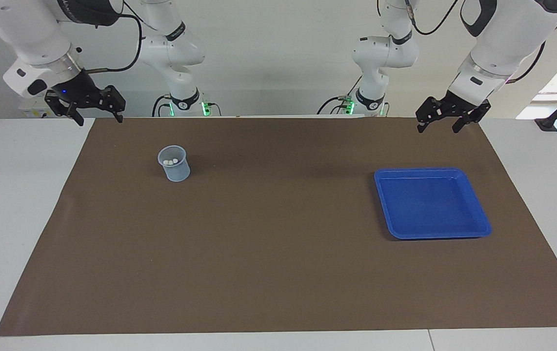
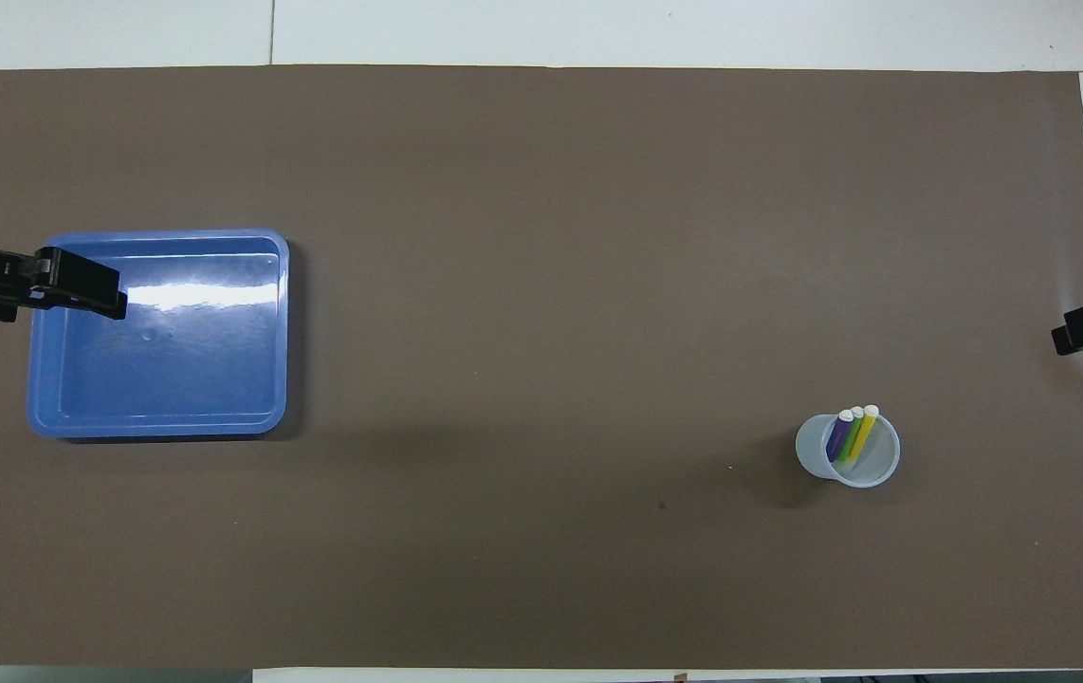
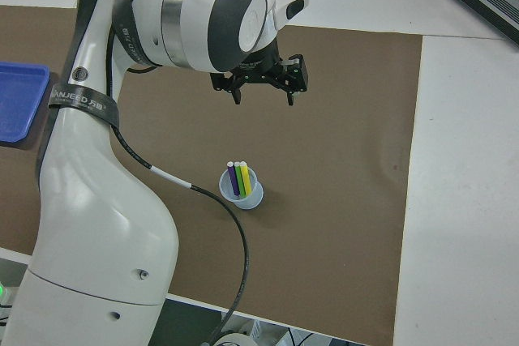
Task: Transfer and insert pens with both arms
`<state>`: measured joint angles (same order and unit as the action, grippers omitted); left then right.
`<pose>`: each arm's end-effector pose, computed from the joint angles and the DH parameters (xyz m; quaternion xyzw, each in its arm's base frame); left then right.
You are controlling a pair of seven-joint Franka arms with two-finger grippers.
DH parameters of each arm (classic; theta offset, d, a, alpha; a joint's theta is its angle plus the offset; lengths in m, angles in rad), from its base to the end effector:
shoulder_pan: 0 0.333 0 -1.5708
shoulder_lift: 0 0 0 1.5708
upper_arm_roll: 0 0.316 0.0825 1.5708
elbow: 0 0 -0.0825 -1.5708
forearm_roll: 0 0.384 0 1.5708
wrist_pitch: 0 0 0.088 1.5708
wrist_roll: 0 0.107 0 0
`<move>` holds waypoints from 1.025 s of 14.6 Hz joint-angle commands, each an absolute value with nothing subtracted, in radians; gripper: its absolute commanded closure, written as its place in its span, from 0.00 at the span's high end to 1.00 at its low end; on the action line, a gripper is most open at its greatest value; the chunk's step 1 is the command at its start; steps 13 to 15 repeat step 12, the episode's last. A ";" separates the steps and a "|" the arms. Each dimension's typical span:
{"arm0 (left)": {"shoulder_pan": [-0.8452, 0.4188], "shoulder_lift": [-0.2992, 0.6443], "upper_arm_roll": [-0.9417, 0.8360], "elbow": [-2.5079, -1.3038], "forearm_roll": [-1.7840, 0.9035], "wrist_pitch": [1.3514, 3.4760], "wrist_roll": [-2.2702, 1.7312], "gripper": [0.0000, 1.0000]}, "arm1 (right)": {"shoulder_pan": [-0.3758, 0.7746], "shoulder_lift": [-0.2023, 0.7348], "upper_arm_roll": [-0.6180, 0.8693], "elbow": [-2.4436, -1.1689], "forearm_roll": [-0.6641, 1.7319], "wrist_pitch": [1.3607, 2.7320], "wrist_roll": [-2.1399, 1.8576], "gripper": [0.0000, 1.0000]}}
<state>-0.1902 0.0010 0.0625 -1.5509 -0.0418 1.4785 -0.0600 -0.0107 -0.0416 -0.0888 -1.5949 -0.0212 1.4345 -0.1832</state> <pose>0.5401 -0.0742 0.6256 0.9985 -0.0350 -0.0385 0.0173 0.5236 -0.0558 0.6246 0.9973 0.0411 -0.0601 0.0003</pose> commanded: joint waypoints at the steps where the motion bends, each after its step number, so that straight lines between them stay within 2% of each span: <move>1: -0.181 -0.002 0.060 -1.549 -0.048 1.470 -0.058 1.00 | -0.023 -0.038 -0.084 -1.586 0.000 1.447 -0.172 1.00; 15: -0.181 -0.008 0.060 -1.555 -0.048 1.468 -0.058 1.00 | -0.008 -0.034 -0.077 -1.574 -0.005 1.448 -0.167 1.00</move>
